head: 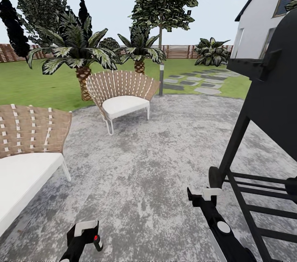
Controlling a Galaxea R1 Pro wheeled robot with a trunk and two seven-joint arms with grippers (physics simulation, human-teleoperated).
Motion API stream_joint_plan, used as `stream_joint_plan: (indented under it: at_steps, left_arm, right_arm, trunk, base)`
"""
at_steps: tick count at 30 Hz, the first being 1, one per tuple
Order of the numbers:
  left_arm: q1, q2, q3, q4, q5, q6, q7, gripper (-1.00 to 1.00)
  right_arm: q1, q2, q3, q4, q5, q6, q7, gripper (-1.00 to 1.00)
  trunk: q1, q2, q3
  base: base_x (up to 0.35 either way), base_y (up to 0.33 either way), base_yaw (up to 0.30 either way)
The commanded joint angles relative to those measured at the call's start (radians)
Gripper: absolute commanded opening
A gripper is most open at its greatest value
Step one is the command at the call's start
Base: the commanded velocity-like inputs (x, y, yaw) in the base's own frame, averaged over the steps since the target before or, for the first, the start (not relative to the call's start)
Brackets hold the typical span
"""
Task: In the garden, pick up the pesticide atomizer on the floor and spray pesticide onto both trees until each tree trunk is fully covered.
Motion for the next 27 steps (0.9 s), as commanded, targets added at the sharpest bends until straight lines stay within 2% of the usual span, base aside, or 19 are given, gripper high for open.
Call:
stream_joint_plan:
  at_steps: [1,19,23,27]
  left_arm:
    - [-0.001,0.000,0.000,0.001,0.001,-0.003,0.002,1.00]
    - [-0.014,-0.011,-0.009,0.000,-0.013,-0.002,0.000,1.00]
    - [-0.049,-0.008,-0.009,-0.024,-0.028,0.003,0.002,1.00]
    - [-0.087,-0.009,-0.011,-0.040,-0.057,0.008,0.084,1.00]
  right_arm:
    - [0.000,0.000,0.000,0.001,0.000,-0.003,0.000,1.00]
    - [0.000,0.000,-0.003,-0.001,0.000,-0.003,0.000,1.00]
    - [0.000,0.000,-0.005,-0.001,0.000,-0.003,0.000,1.00]
    - [0.000,0.000,-0.005,-0.001,0.001,-0.003,0.000,1.00]
  trunk:
    - [0.004,-0.008,-0.004]
    - [0.073,-0.134,-0.080]
    - [0.088,-0.162,-0.099]
    - [0.100,-0.183,-0.119]
  base:
    - [0.000,0.000,0.000]
    - [0.000,0.000,0.000]
    - [0.000,0.000,0.000]
    - [0.000,0.000,0.000]
